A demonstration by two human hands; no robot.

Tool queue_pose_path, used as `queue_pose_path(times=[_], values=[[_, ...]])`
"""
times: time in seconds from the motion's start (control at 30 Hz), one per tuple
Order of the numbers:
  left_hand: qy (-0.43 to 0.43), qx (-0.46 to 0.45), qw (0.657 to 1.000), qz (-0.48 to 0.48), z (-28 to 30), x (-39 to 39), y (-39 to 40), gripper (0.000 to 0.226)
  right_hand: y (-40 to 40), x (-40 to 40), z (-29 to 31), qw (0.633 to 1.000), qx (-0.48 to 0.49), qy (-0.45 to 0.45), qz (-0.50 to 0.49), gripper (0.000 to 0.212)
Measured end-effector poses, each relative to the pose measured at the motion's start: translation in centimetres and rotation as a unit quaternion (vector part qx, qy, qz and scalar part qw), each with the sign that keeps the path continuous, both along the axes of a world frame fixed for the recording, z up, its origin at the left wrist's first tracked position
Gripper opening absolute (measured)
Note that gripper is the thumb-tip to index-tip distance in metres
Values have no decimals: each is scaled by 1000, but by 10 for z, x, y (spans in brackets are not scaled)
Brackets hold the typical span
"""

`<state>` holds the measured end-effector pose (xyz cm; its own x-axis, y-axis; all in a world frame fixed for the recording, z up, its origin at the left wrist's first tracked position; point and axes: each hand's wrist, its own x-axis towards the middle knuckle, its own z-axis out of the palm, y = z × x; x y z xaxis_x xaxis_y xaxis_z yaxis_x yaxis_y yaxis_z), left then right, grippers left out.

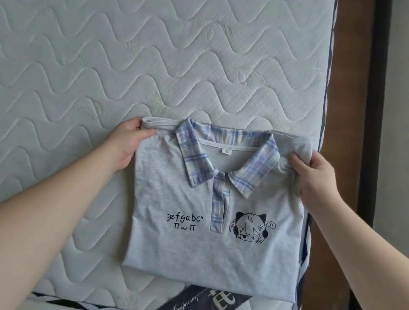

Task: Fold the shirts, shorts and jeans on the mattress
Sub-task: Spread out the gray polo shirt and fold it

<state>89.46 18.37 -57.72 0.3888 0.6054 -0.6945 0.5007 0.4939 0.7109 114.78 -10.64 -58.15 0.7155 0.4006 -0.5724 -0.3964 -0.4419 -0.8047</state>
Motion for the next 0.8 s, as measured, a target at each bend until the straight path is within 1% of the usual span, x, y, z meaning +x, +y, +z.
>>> queue_pose_path(times=[0.03, 0.07, 0.1, 0.13, 0.2, 0.27, 0.33, 0.4, 0.47, 0.5, 0.53, 0.6, 0.67, 0.7, 0.73, 0.8], values=[[7, 7, 1000, -8, -1, 6, 4, 21, 6, 6, -3, 1000, -2, 12, 10, 6], [19, 15, 999, -21, -3, 10, 8, 16, 12, 12, -8, 999, -7, 29, 15, 10], [33, 21, 999, -36, -5, 15, 12, 11, 15, 17, -13, 999, -21, 34, 23, 20], [49, 31, 997, -50, -8, 18, 15, 7, 18, 22, -17, 998, -47, 21, 36, 28], [83, 76, 991, -72, -15, 24, 24, 6, 21, 30, -23, 995, -87, -22, 41, 29], [103, 118, 984, -78, -21, 29, 31, 13, 23, 37, -25, 994, -97, -45, 36, 25], [103, 143, 981, -79, -25, 36, 34, 21, 26, 43, -24, 992, -103, -65, 40, 22], [106, 161, 978, -77, -28, 41, 32, 25, 28, 47, -21, 988, -116, -85, 50, 27], [128, 165, 976, -69, -28, 43, 32, 30, 28, 47, -20, 982, -144, -107, 64, 34], [143, 151, 976, -60, -26, 43, 31, 37, 27, 46, -19, 977, -162, -114, 74, 37], [153, 117, 980, -48, -23, 41, 30, 46, 24, 43, -16, 972, -184, -119, 89, 42], [151, 12, 988, -32, -10, 32, 24, 60, 13, 36, -12, 953, -235, -128, 140, 55], [149, -58, 986, -48, 2, 15, 12, 71, 0, 27, -7, 937, -275, -114, 182, 63], [150, -78, 983, -66, 6, 4, 3, 76, -8, 21, -5, 936, -280, -93, 190, 65], [150, -91, 981, -84, 9, -8, -7, 76, -16, 15, -2, 938, -277, -71, 194, 66], [156, -97, 978, -103, 8, -32, -28, 67, -30, 2, 2, 936, -276, -38, 215, 68]])
